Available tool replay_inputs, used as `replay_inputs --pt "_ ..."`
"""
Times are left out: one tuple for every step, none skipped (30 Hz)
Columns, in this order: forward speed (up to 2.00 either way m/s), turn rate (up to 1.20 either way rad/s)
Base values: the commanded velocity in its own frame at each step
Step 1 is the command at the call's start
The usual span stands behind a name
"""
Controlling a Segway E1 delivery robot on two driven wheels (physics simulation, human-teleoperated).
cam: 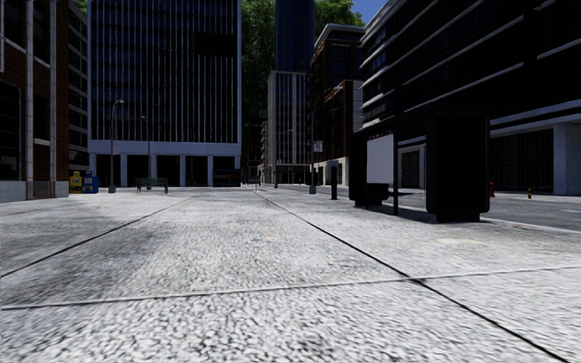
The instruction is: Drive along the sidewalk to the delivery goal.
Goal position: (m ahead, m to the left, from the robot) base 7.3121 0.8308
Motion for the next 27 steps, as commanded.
replay_inputs --pt "2.0 0.0" --pt "2.0 0.08" --pt "2.0 0.1" --pt "2.0 0.11" --pt "2.0 0.15" --pt "2.0 0.15" --pt "2.0 0.19" --pt "2.0 0.2" --pt "2.0 0.21" --pt "2.0 0.21" --pt "2.0 0.21" --pt "2.0 0.21" --pt "2.0 0.21" --pt "2.0 0.21" --pt "2.0 0.21" --pt "2.0 0.21" --pt "2.0 0.21" --pt "2.0 0.21" --pt "2.0 0.21" --pt "2.0 0.21" --pt "2.0 0.21" --pt "2.0 0.21" --pt "2.0 0.21" --pt "2.0 0.21" --pt "2.0 0.21" --pt "2.0 0.21" --pt "2.0 0.21"
